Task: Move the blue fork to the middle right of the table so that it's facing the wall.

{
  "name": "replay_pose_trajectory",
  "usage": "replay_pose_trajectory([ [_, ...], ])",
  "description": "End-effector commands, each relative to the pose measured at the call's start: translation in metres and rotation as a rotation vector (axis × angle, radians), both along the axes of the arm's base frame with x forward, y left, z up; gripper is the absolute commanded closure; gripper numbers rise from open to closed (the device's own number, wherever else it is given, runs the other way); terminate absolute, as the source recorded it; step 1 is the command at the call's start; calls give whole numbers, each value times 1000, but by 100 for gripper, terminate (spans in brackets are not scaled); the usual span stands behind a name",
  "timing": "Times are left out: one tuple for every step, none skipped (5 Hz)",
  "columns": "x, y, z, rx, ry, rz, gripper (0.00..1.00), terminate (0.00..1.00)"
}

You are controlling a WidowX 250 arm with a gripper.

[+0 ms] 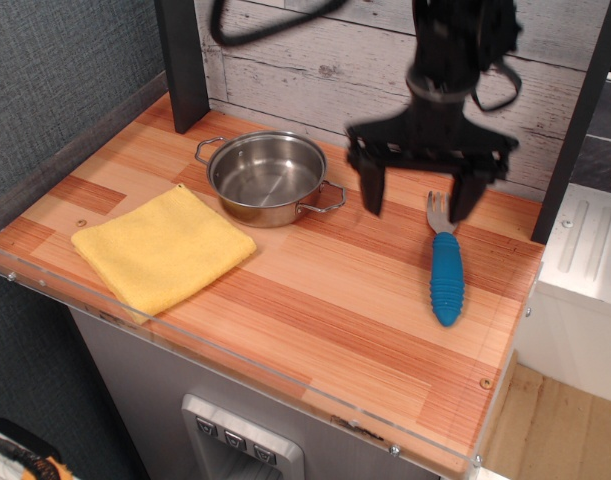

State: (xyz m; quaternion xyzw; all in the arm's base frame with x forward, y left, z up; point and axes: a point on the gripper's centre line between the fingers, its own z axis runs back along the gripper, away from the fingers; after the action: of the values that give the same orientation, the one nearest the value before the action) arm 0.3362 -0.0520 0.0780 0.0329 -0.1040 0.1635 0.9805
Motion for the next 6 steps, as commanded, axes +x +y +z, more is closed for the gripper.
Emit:
replay_pose_trajectory([
  [-44,28,53,100,65,-191,0,0],
  [-70,50,68,115,99,-190,0,0],
  [-95,75,77,144,109,-112,0,0],
  [-116,106,80,115,169,25,0,0],
  [-132,127,81,111,169,126,0,0],
  [-132,127,81,111,169,126,0,0],
])
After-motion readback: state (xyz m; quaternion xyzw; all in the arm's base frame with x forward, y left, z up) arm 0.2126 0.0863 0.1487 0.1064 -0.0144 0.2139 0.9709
